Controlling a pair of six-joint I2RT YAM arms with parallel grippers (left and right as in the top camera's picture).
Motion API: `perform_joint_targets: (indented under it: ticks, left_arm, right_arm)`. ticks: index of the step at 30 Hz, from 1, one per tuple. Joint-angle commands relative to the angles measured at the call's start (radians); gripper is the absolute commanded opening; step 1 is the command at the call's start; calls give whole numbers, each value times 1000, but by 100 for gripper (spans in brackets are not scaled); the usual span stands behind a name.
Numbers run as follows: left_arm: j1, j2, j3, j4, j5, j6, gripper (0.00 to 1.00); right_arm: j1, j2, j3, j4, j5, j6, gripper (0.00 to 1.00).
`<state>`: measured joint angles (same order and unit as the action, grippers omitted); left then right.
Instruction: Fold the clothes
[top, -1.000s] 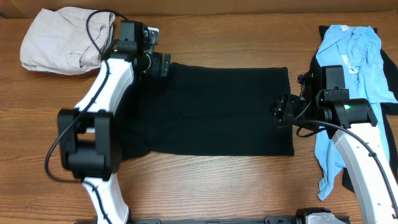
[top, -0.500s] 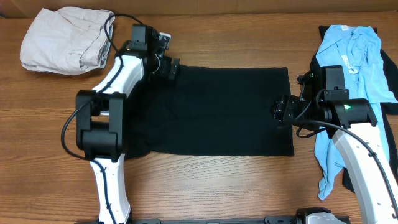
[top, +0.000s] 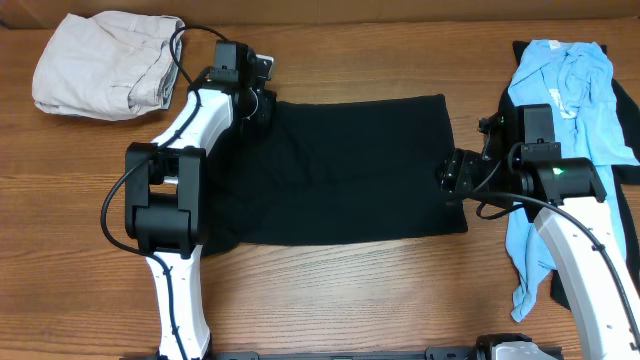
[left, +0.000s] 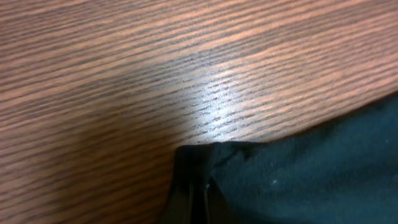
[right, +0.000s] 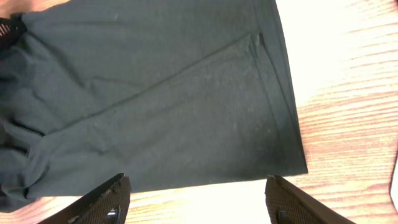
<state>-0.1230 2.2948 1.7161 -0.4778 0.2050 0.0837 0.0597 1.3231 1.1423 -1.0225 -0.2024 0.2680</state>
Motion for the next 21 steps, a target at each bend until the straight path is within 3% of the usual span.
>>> perform_joint_targets:
  ticks: [1, 12, 17, 21]
  left_arm:
    - [-5, -21, 63, -13, -5, -40, 4]
    - [-54, -113, 121, -227, -6, -39, 4]
    - [-87, -114, 121, -402, -42, -50, 4]
    - [-100, -114, 121, -588, -74, -137, 4]
  right_arm:
    - [4, 3, 16, 10, 11, -7, 73]
    - [4, 39, 14, 28, 11, -7, 73]
    - [4, 72, 14, 26, 10, -7, 73]
    - [4, 97, 14, 26, 10, -7, 73]
